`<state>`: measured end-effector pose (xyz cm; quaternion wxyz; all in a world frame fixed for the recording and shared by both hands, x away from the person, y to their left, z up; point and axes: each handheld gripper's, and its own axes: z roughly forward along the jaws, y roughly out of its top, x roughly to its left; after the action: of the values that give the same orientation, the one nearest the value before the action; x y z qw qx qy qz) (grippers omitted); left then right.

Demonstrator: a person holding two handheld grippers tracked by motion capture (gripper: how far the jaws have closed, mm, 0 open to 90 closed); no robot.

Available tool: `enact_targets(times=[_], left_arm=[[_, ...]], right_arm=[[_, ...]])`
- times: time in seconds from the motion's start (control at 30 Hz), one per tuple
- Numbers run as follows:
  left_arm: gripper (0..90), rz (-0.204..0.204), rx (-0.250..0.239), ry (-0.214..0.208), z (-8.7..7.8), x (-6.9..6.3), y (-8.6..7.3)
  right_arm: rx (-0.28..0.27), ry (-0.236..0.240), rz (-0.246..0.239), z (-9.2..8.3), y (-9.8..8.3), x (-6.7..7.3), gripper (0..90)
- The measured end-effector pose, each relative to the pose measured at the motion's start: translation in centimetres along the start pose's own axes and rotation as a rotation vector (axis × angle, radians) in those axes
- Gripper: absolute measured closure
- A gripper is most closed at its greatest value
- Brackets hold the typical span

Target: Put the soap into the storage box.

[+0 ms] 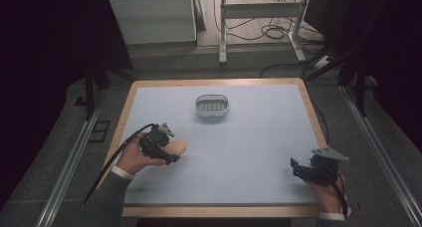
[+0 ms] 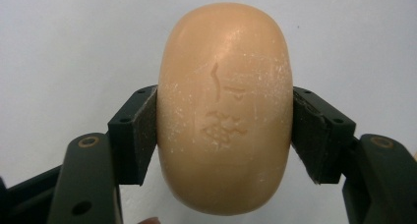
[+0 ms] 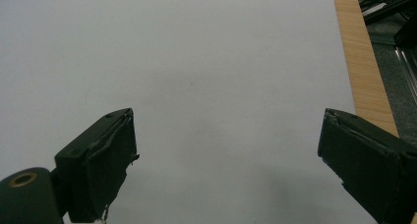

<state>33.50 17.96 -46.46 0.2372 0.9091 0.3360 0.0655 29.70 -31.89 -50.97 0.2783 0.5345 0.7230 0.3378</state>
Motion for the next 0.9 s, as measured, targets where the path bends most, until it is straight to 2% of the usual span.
enact_targets(times=[0.3, 0.9], left_arm=[[32.9, 0.004, -0.014, -0.006, -0.3, 0.2, 1.0], [32.9, 0.002, -0.032, 0.016, -0.8, 1.1, 2.7]], right_arm=[[-0.002, 0.002, 0.003, 0.0, 0.0, 0.1, 7.5], [-0.001, 0.001, 0.002, 0.0, 0.0, 0.0, 7.5]])
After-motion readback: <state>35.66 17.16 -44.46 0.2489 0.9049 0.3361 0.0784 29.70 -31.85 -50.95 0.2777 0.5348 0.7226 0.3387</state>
